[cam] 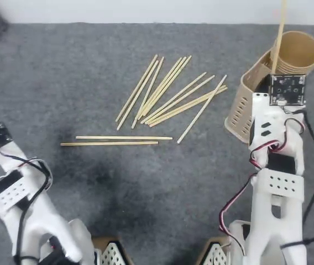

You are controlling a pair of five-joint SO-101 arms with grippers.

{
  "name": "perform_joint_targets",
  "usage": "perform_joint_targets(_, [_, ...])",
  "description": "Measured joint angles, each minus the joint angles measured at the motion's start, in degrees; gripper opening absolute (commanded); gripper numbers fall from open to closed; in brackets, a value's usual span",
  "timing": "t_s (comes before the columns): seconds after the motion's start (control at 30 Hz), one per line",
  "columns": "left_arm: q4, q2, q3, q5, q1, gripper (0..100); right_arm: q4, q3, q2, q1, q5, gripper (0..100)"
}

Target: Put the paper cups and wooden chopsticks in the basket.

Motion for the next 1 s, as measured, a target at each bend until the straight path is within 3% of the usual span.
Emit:
perform_joint_targets(0.1, [0.00,0.00,0.00,0.00,0.00,7,0.00,0.00,-0.35,-0.26,0.00,20.7])
perform_joint_targets(0.37, [0.00,0.00,0.00,0.00,-0.09,7,0.00,0.00,-1.14,-0.26,0.00,20.9])
perform_joint_targets(0.5, [0.00,0.00,0.00,0.00,-0.09,7,6.77,-2.29,-5.27,-1.58,-0.62,20.8])
perform_joint_targets(0.63, [0.00,-0.09,0.00,0.00,-0.09,7,22.24,-11.87,-7.30,-10.64,-0.09,20.8])
perform_joint_targets(0.77, [-0.35,-0.35,0.00,0.26,-2.73,7,37.54,-22.24,-4.22,-26.46,8.09,20.8])
perform_joint_targets(0.9, [-2.02,-0.35,0.00,1.58,-6.24,7,46.51,-30.51,7.21,-38.77,14.33,20.8])
perform_joint_targets(1.0, [-3.96,-0.35,0.00,4.57,-9.58,7,50.20,-37.10,20.22,-42.81,17.58,20.8])
